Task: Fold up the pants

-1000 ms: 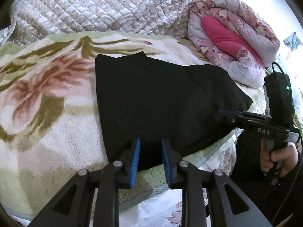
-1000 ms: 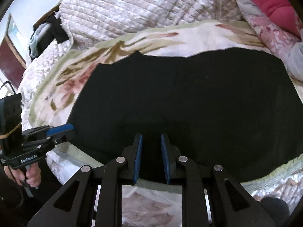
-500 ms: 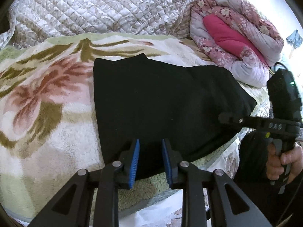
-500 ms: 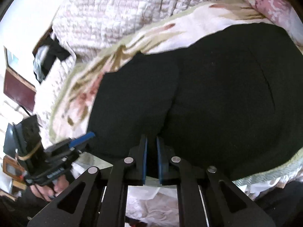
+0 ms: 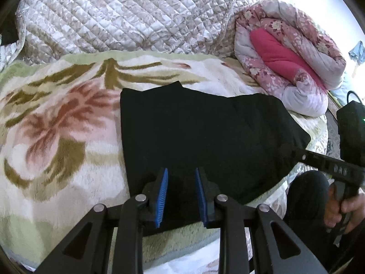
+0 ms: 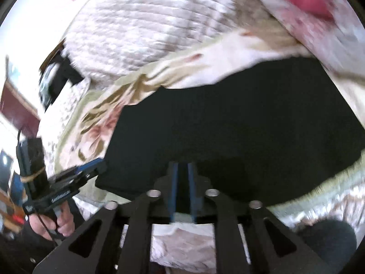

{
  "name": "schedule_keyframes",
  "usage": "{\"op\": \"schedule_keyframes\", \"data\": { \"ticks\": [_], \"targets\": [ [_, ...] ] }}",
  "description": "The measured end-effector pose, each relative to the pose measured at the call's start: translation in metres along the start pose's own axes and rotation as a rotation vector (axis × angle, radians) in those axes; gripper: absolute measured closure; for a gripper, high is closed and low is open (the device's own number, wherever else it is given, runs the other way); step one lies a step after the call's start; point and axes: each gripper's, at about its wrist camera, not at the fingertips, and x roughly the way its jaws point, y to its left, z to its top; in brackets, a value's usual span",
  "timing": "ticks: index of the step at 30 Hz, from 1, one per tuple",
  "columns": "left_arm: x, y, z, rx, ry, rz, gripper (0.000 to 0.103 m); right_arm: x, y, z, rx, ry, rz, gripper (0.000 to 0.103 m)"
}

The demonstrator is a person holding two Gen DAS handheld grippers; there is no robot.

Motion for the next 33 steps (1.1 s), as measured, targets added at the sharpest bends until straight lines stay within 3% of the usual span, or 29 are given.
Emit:
{"op": "schedule_keyframes", "data": {
  "ticks": [5, 6, 16, 20, 29, 33],
  "targets": [
    [0.018, 0.003, -0.008, -0.014, 0.061, 0.022, 0.076, 0.040, 0.008, -0.011, -0.046, 0.102, -0.017, 0.080],
    [0.016, 0.002, -0.008, -0.009, 0.052, 0.025, 0.076, 0.037, 0.009, -0.012, -0.050, 0.065, -0.014, 0.080],
    [0.020, 0.014, 0.018, -0.012, 0.018, 0.081, 0.076, 0.027, 0.007, 0.003, -0.096, 0.004, -0.084, 0.080],
    [0.033, 0.017, 0.018, -0.006, 0.028, 0.091, 0.076, 0.034, -0.019, 0.004, -0.039, 0.034, -0.112, 0.080],
    [0.018, 0.013, 0.018, -0.007, 0.005, 0.102, 0.076, 0.003, -0.033, 0.010, 0.004, -0.032, -0.172, 0.079],
    [0.020, 0.010, 0.005, -0.006, 0.033, 0.055, 0.072, -0.010, -0.052, 0.004, 0.056, -0.051, -0.182, 0.057]
  ]
}}
